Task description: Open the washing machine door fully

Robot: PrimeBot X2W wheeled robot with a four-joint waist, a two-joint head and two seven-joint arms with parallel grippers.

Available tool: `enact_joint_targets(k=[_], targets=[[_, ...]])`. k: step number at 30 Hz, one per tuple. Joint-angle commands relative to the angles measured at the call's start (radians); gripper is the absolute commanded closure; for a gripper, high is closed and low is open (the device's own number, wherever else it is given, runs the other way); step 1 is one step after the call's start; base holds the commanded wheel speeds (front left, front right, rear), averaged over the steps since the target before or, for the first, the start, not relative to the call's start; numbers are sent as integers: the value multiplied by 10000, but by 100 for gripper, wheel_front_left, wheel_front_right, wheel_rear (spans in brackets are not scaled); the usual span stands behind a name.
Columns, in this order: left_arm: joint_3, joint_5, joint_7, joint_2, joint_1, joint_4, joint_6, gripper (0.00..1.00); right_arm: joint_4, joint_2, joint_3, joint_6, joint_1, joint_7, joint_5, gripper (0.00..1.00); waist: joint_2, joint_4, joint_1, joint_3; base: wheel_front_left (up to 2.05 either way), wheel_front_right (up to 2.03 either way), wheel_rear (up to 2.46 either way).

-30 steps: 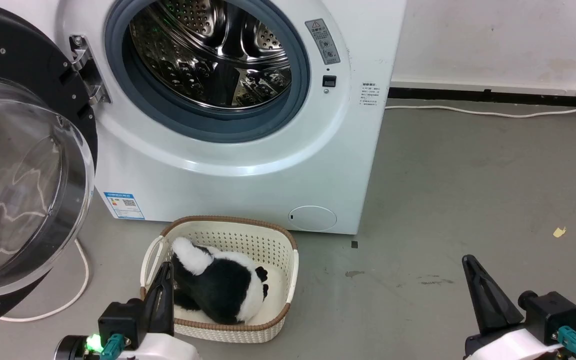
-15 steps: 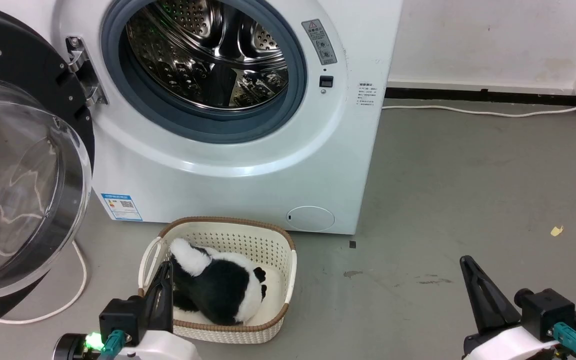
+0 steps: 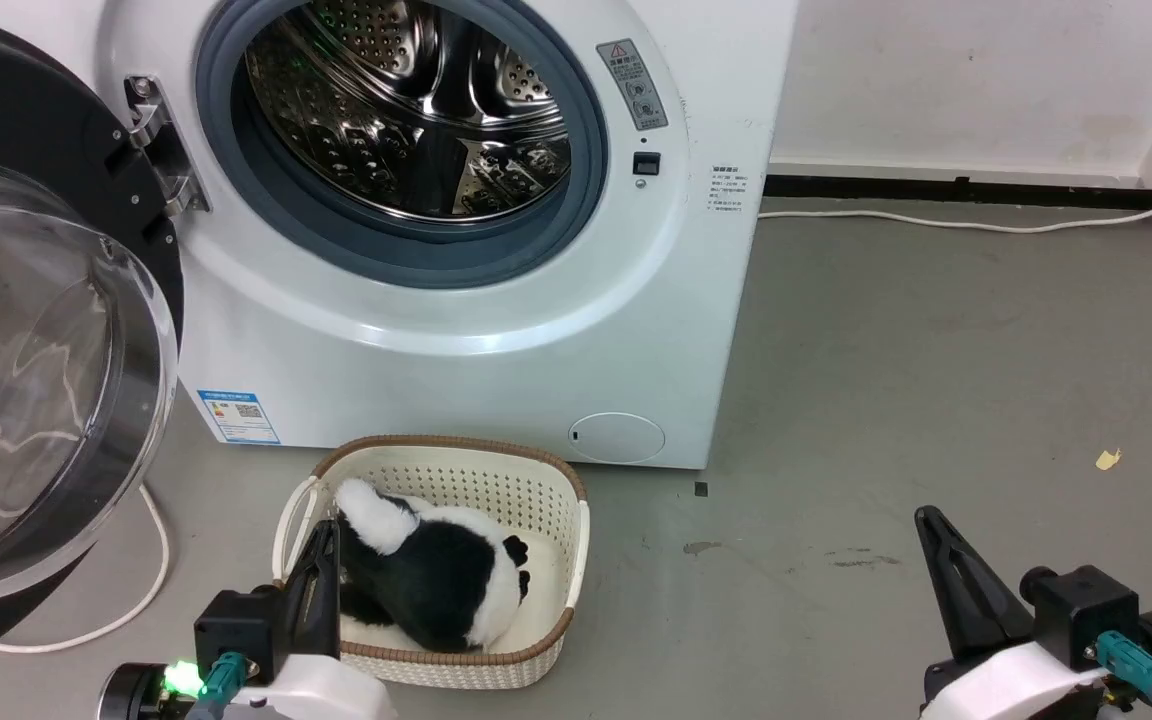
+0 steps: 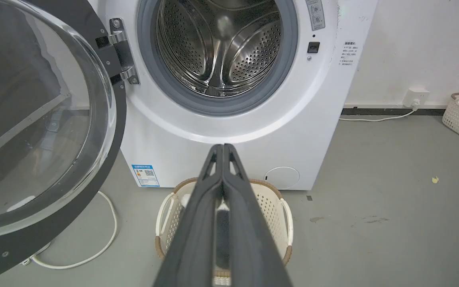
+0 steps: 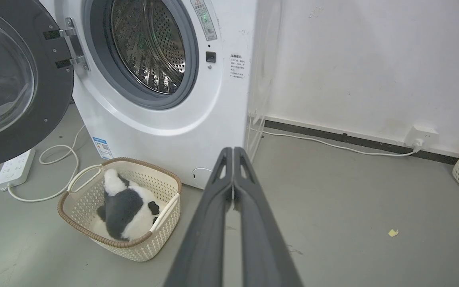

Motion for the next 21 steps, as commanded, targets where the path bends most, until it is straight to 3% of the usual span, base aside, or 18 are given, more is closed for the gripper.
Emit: enact_joint_targets(k=[1,21], targets=[[31,96,59,-73,-212,-57,-21,100,-14,38,14,6,-146,59,-45,100,0,-7,0,-1,0,0,0],[217,347,466,-154,-313,-192,-115,100,-17,46,47,7,-269,470,-201,100,0,-104,0,-18,0,0,0]])
